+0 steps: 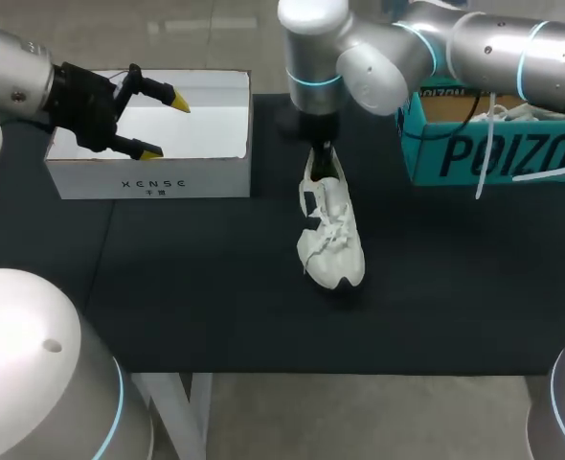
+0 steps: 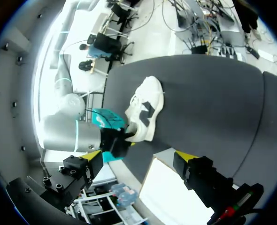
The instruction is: Take the shoe out of the shoebox, open the shoe tongue, remove and reinsert the insole, then place the shoe into the shoebox
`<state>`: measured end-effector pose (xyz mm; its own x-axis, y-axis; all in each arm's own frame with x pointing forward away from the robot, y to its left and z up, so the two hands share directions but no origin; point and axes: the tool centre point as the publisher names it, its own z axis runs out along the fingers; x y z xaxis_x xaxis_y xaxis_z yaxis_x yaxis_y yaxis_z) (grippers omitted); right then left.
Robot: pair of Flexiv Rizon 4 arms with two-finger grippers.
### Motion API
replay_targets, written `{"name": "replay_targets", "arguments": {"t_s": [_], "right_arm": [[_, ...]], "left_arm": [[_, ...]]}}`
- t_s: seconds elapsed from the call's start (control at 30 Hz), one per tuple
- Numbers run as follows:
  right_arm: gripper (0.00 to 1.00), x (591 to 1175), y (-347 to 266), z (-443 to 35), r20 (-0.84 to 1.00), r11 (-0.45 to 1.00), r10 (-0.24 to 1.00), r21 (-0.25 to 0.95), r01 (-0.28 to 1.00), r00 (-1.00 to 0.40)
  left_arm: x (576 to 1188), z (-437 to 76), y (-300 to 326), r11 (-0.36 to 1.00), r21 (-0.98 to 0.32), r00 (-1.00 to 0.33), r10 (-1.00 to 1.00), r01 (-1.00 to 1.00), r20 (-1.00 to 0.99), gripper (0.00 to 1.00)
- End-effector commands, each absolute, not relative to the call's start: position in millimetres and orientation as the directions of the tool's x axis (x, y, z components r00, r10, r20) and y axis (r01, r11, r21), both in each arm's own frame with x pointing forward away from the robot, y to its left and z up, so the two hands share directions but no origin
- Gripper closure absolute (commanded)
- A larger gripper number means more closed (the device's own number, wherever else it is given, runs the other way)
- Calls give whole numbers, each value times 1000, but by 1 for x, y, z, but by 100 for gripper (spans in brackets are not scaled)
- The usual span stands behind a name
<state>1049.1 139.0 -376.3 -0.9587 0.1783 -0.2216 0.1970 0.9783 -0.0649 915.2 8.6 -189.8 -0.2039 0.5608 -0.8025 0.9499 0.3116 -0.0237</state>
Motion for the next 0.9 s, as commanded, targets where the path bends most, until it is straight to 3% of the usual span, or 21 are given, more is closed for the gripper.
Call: {"name": "replay_targets", "arguments": {"t_s": [0.03, 0.33, 0.9], "right_arm": [[100, 1049, 128, -328, -202, 959, 262, -53, 278, -944], [100, 1049, 133, -267, -238, 928, 370, 43, 371, -898], [100, 1049, 133, -267, -238, 928, 370, 43, 371, -898]], "left_arm": [[915, -189, 9, 312, -23, -204, 564, 950, -800, 0], [915, -189, 9, 312, -23, -204, 564, 950, -800, 0], [915, -189, 9, 312, -23, -204, 564, 950, -800, 0]]}}
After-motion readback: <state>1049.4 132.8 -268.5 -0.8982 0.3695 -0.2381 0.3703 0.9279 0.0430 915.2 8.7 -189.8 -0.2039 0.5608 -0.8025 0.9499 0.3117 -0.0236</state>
